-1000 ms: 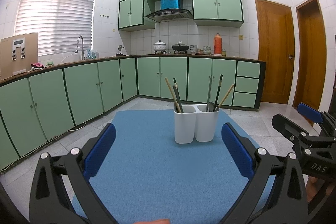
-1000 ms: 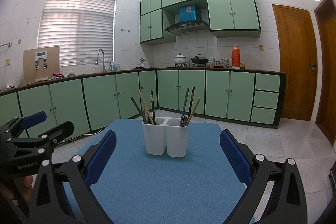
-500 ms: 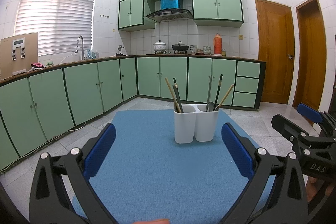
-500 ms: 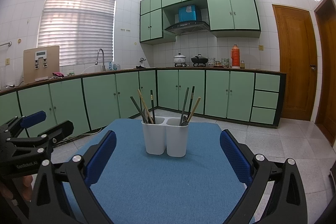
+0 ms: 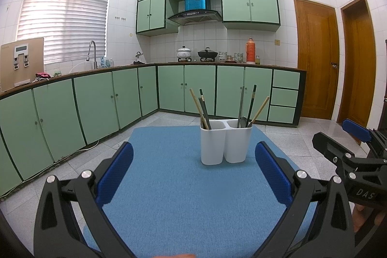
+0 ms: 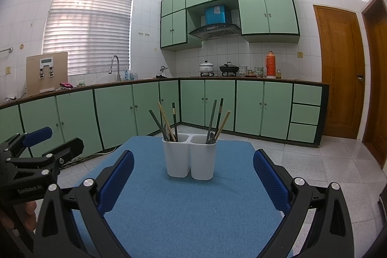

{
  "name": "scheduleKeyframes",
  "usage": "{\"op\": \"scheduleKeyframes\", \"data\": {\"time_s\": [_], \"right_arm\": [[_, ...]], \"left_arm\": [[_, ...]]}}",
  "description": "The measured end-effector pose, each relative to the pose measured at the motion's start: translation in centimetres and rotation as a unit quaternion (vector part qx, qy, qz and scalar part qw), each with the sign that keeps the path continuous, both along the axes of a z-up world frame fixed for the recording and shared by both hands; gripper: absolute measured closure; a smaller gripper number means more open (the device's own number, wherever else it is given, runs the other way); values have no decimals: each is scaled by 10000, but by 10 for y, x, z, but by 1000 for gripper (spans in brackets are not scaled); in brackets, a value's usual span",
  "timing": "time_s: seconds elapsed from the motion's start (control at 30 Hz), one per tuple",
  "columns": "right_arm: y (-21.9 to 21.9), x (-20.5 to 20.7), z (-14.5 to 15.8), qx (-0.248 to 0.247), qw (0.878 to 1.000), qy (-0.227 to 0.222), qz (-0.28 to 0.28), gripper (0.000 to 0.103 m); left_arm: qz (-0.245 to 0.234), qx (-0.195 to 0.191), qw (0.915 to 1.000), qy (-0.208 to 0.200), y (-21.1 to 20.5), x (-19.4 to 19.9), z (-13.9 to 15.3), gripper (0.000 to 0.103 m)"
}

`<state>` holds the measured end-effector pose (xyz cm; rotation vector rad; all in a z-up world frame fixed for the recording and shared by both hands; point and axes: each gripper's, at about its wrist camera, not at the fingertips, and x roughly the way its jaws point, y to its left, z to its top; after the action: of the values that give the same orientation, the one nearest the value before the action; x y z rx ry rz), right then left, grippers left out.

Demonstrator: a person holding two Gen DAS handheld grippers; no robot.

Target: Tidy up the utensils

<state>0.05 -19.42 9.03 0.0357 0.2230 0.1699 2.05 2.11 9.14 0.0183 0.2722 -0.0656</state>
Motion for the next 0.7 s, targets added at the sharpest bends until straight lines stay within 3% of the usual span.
{"op": "scheduleKeyframes", "data": {"time_s": [0.7], "right_arm": [[-3,0,-3,-14,10000,15,-18,6]], "left_arm": [[20,-43,10000,15,-2,0,-7,5]]}}
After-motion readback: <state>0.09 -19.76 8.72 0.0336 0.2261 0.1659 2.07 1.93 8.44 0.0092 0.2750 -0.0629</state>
